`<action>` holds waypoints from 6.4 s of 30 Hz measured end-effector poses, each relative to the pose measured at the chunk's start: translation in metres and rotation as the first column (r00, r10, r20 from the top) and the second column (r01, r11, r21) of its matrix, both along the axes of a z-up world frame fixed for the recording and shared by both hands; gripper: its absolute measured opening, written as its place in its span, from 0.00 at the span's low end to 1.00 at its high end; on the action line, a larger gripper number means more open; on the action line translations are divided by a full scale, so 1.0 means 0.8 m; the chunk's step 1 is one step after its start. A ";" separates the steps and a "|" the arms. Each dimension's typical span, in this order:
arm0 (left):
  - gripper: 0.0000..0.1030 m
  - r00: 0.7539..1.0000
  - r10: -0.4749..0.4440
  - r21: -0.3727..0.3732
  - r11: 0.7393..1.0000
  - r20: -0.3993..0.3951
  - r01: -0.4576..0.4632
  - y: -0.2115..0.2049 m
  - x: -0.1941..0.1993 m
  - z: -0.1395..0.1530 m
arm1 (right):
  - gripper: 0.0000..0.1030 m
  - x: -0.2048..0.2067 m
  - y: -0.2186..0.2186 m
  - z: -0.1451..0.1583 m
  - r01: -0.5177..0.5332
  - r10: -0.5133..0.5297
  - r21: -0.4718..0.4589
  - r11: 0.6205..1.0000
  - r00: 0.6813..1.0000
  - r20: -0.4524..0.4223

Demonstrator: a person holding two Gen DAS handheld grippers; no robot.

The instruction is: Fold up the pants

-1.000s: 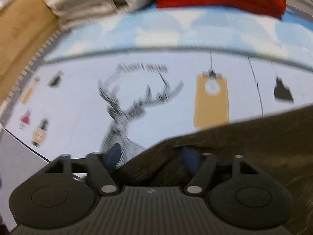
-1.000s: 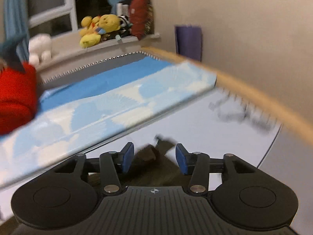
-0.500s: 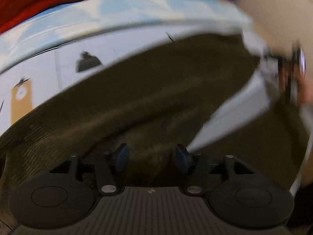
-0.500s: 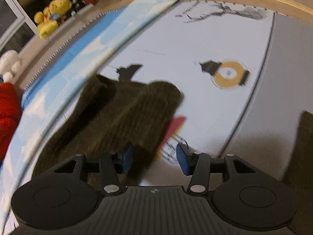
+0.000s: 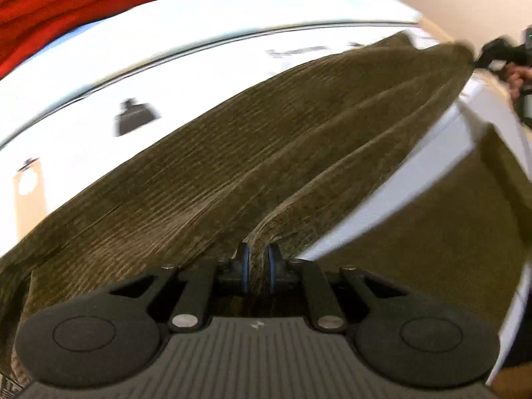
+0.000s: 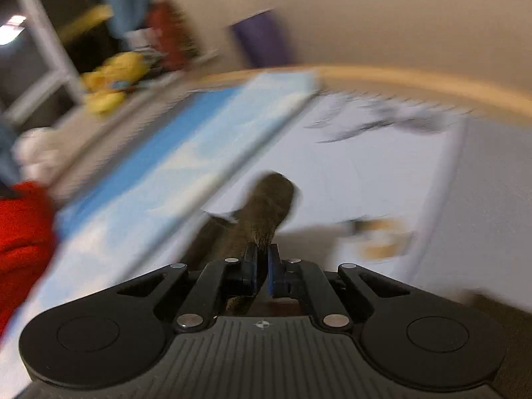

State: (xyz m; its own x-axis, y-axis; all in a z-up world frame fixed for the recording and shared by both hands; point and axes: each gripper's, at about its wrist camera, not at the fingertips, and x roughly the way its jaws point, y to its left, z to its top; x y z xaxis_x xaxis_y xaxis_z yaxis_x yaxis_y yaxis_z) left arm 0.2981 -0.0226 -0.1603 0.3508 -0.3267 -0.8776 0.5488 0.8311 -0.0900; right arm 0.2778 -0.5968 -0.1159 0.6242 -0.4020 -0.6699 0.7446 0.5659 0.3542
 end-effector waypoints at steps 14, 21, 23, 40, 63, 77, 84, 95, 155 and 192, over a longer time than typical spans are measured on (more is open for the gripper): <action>0.17 0.997 -0.082 -0.043 0.996 -0.004 0.082 0.039 -0.038 0.036 | 0.25 -0.078 -0.015 0.009 0.069 -0.063 0.101 0.993 0.996 -0.065; 0.81 0.822 0.548 -0.131 0.836 0.155 -0.532 0.240 -0.013 0.084 | 0.44 -0.113 0.106 0.141 -0.323 0.345 -0.146 0.935 0.924 0.165; 0.82 0.753 0.643 -0.114 0.766 0.138 -0.633 0.284 -0.014 0.074 | 0.49 -0.133 0.139 0.159 -0.397 0.436 -0.217 0.892 0.881 0.182; 0.46 0.576 0.814 0.021 0.576 0.076 -0.817 0.340 -0.022 0.019 | 0.49 -0.103 0.239 0.122 -0.586 0.607 -0.278 0.761 0.795 -0.017; 0.78 0.739 0.638 0.122 0.768 -0.214 -0.628 0.368 -0.222 -0.012 | 0.50 -0.267 0.071 0.073 -0.353 0.351 -0.014 0.936 0.933 -0.083; 0.17 0.858 0.502 0.317 0.836 -0.112 -0.447 0.348 -0.270 0.011 | 0.49 -0.277 0.061 0.042 -0.329 0.331 0.040 0.943 0.929 -0.167; 0.19 0.880 0.475 0.164 0.866 0.026 -0.473 0.318 -0.272 0.068 | 0.49 -0.252 0.099 0.050 -0.449 0.434 -0.026 0.893 0.875 -0.214; 0.49 0.920 0.392 0.195 0.903 -0.015 -0.382 0.287 -0.260 0.049 | 0.49 -0.233 0.137 0.067 -0.531 0.513 -0.081 0.843 0.841 -0.175; 0.91 0.817 0.498 0.094 0.835 0.290 -0.542 0.267 0.017 0.007 | 0.32 -0.155 0.267 0.122 -0.716 0.732 -0.282 0.638 0.678 -0.066; 0.38 0.807 0.588 -0.179 0.801 0.056 -0.571 0.247 -0.321 0.139 | 0.32 -0.174 0.231 0.092 -0.639 0.633 -0.118 0.760 0.769 -0.092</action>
State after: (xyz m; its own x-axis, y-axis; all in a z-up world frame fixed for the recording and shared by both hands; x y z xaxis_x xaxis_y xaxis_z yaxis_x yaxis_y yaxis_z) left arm 0.0412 0.1749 -0.0492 0.6010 -0.1543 -0.7842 -0.0180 0.9783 -0.2063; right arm 0.1388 -0.4124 -0.0423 0.7403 -0.0107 -0.6722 0.2090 0.9540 0.2150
